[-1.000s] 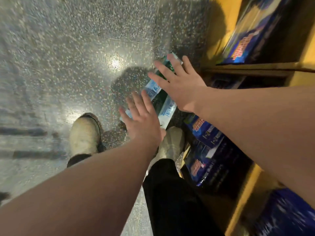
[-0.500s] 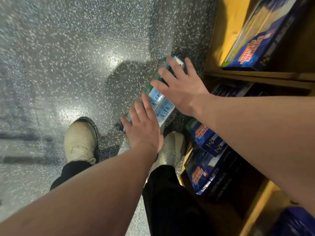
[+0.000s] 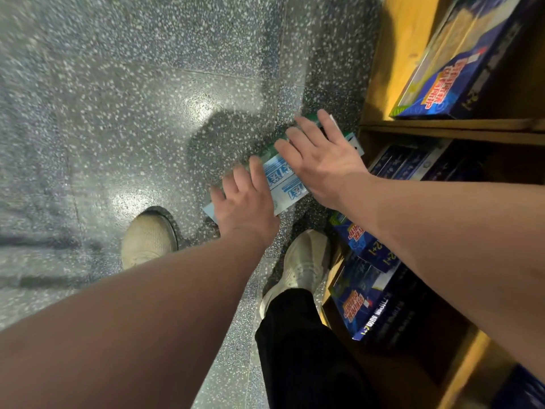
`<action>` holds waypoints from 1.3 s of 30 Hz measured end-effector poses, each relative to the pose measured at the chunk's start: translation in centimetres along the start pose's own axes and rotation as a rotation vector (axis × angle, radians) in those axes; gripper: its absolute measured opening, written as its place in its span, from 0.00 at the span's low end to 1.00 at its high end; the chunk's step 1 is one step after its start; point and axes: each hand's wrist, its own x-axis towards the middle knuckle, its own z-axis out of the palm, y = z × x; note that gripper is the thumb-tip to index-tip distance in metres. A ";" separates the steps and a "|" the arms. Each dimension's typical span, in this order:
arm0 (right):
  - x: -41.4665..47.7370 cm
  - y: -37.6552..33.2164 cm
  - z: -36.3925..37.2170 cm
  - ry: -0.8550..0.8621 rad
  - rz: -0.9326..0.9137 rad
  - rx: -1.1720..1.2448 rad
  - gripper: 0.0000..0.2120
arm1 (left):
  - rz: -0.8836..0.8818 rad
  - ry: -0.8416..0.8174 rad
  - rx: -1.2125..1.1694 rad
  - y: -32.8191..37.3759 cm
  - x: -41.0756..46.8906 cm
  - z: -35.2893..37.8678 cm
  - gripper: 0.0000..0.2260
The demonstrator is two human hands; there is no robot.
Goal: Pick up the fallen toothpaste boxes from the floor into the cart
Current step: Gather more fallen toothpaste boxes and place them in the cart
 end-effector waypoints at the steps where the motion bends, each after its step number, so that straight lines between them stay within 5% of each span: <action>1: 0.1 0.0 -0.1 -0.014 -0.008 0.007 0.44 | -0.006 0.005 0.003 0.2 -0.1 0.1 0.52; 9: -2.1 -0.2 -3.5 -0.018 0.024 0.068 0.39 | 0.121 0.012 0.078 -1.3 -1.2 -3.2 0.48; 15: -6.8 1.7 -13.8 0.028 0.070 0.125 0.37 | 0.245 0.065 0.120 -3.2 -7.1 -13.1 0.45; 22: -17.0 5.4 -36.9 0.071 0.173 0.179 0.39 | 0.389 0.184 0.219 -6.3 -19.4 -35.4 0.44; 29: -31.1 6.9 -64.3 0.294 0.225 0.119 0.36 | 0.452 0.434 0.235 -11.3 -39.8 -58.1 0.35; 39: -40.7 3.5 -88.2 0.564 0.086 -0.106 0.38 | 0.291 0.755 0.217 -19.8 -59.8 -73.3 0.32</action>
